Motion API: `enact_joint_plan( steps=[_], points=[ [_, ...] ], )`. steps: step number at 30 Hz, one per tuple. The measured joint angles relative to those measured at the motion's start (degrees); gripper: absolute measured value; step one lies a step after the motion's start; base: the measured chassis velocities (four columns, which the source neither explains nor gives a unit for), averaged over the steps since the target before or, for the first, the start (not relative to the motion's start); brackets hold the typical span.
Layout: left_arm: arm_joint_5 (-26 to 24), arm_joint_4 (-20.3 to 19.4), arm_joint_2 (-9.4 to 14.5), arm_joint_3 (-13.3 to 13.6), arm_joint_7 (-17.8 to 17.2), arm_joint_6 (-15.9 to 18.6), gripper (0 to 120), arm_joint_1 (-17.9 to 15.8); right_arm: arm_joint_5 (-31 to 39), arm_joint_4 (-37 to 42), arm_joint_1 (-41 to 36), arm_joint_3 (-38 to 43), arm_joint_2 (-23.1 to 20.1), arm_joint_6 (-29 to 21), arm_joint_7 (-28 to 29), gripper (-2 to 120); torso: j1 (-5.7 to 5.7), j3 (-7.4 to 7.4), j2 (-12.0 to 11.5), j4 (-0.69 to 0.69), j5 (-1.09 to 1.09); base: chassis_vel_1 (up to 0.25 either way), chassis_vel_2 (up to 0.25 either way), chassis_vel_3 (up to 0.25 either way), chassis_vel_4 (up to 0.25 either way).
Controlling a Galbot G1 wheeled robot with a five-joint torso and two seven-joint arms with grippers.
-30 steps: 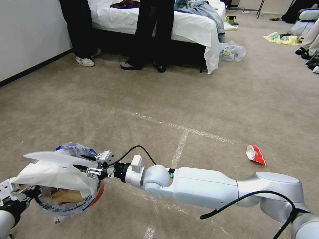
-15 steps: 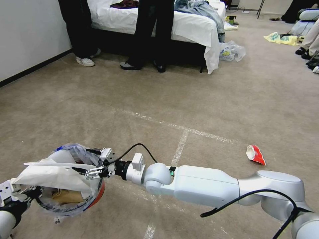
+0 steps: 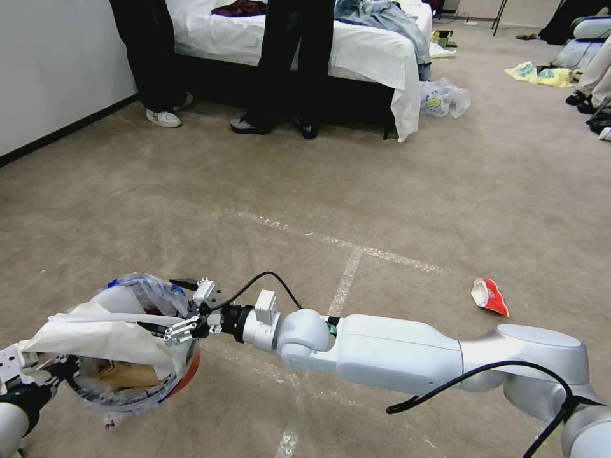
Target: Pick up the trash bin and place the garbage on the floor into it.
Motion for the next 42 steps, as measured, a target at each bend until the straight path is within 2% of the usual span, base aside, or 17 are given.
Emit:
enact_joint_plan(
  steps=[23, 32, 42],
  points=[
    [-0.13, -0.55, -0.32, -0.1, 0.01, 0.01, 1, 0.35, -1.5, -0.25, 4.5, -7.38, -3.83, 1.04, -3.21, 100, 0.0, 0.0, 0.0, 0.01, -0.01, 0.0, 0.0, 0.0, 0.0],
    [-0.14, -0.22, -0.27, -0.15, 0.12, 0.01, 1, 0.3, -1.65, 1.38, 3.84, -5.86, -5.2, 1.08, -3.16, 100, 0.0, 0.0, 0.0, 0.0, 0.0, 0.0, 0.0, 0.0, 0.0],
    [-0.09, 0.57, 0.08, -0.34, 0.13, 0.01, 1, 0.22, -1.22, 4.78, 3.22, -1.85, -9.41, 1.07, -3.15, 100, 0.0, 0.0, 0.0, 0.0, 0.0, 0.0, 0.0, 0.0, 0.0]
  ],
)
